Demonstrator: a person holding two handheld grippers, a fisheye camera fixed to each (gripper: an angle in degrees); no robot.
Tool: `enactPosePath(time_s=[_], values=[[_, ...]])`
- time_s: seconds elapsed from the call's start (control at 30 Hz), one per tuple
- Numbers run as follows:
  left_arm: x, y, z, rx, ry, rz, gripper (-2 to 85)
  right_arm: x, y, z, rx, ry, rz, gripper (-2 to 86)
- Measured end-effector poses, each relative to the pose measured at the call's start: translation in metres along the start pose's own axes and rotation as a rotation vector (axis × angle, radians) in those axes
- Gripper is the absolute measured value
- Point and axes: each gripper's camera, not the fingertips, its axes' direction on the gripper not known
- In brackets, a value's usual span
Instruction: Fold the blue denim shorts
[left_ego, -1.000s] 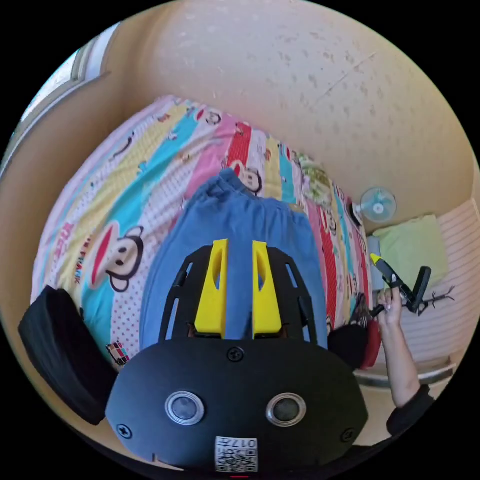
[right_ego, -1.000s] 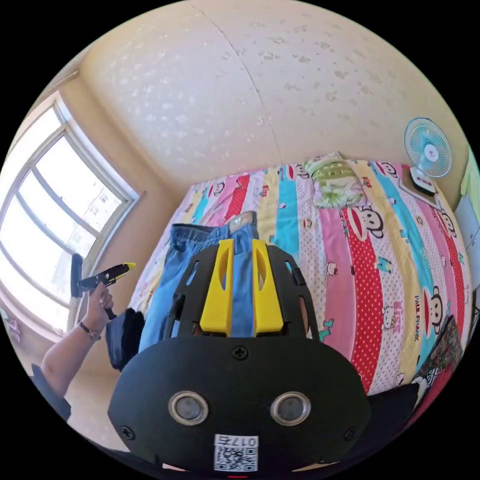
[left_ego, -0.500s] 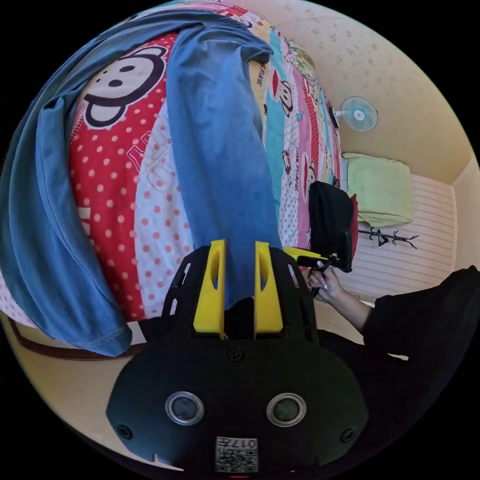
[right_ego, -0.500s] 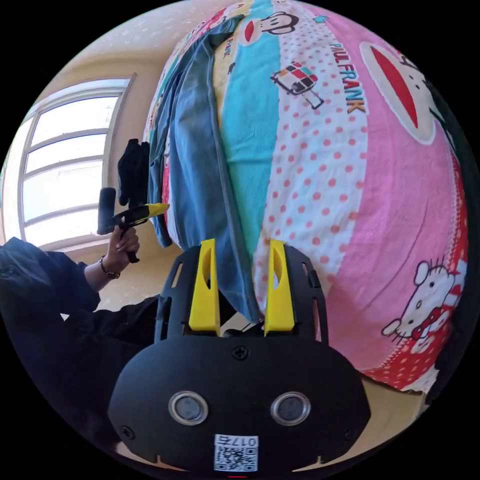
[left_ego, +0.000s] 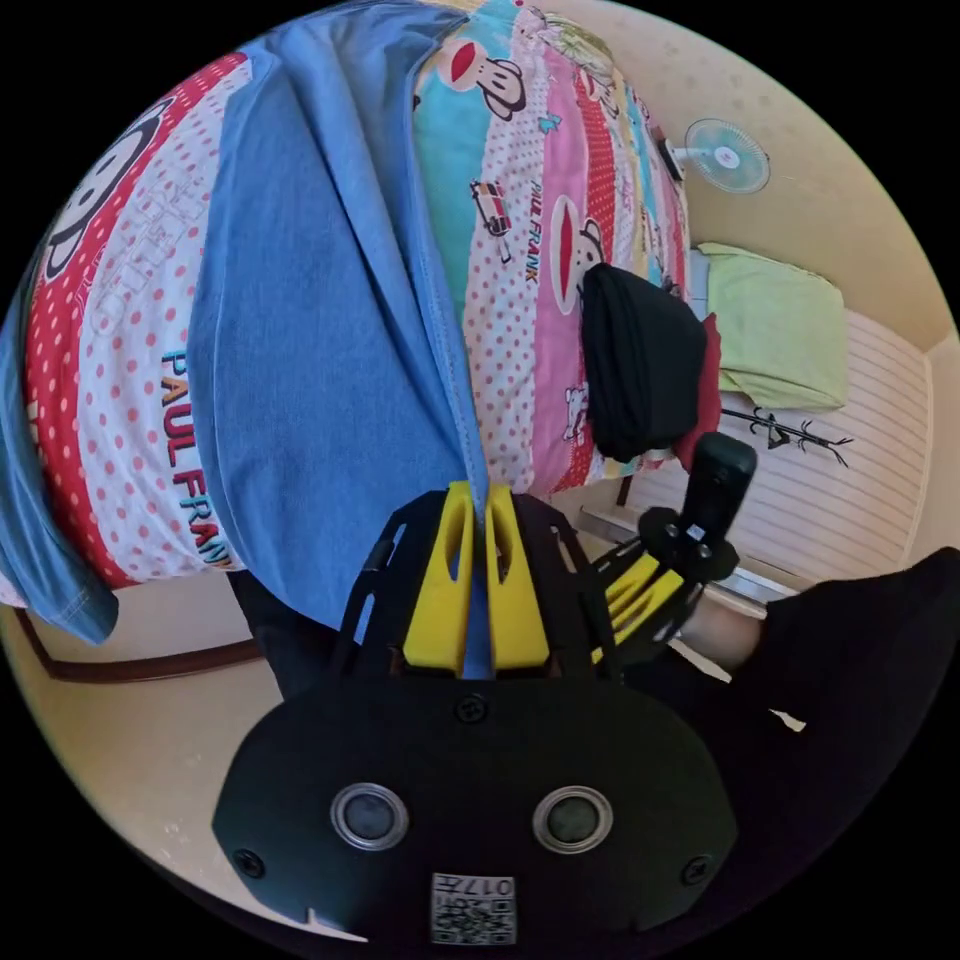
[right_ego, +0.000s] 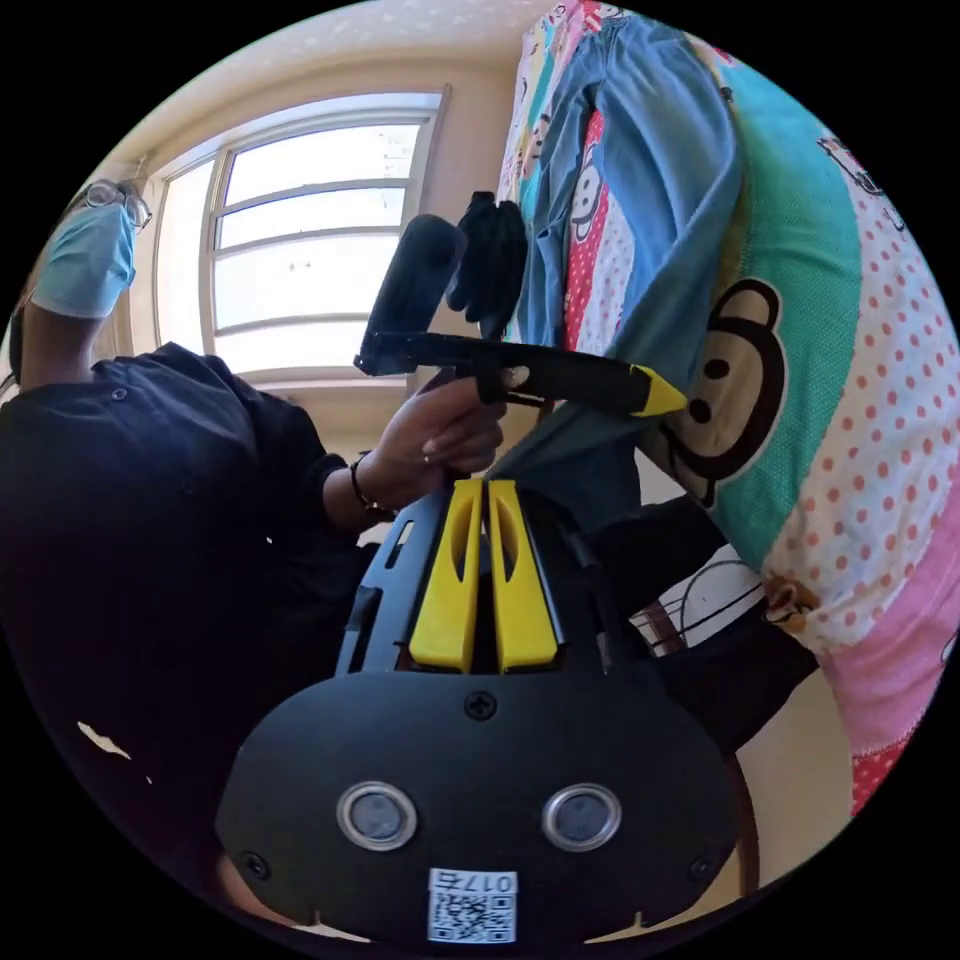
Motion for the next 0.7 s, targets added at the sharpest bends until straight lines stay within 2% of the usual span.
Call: enactPosePath(time_s=[0.1, 0.17, 0.27, 0.33, 0.43, 0.5, 0.6, 0.7], values=[[0.0, 0.016, -0.04, 0.038, 0.054, 0.021, -0.8, 0.03, -0.01, -0.065, -0.204, -0.006, -0.013, 3.6], [-0.001, 0.029, -0.071, 0.055, 0.046, 0.024, -0.9, 0.048, -0.038, -0.129, -0.167, 0.051, -0.007, 5.2], [-0.011, 0.046, -0.104, 0.08, 0.088, -0.001, -1.0, 0.075, -0.121, -0.24, 0.013, 0.169, -0.011, 9.3], [-0.019, 0.052, -0.122, 0.093, 0.133, -0.016, -1.0, 0.101, -0.205, -0.315, 0.204, 0.223, -0.019, 11.9], [-0.03, 0.057, -0.149, 0.084, 0.175, -0.033, -1.0, 0.146, -0.303, -0.38, 0.438, 0.263, 0.083, 14.6], [-0.039, 0.059, -0.169, 0.081, 0.225, -0.046, -1.0, 0.172, -0.345, -0.402, 0.537, 0.197, 0.142, 14.2], [-0.056, 0.067, -0.208, 0.109, 0.34, -0.052, -1.0, 0.188, -0.382, -0.419, 0.719, 0.054, 0.152, 9.3], [-0.079, 0.084, -0.253, 0.171, 0.433, -0.035, -1.0, 0.166, -0.394, -0.429, 0.937, -0.083, 0.05, 4.1]])
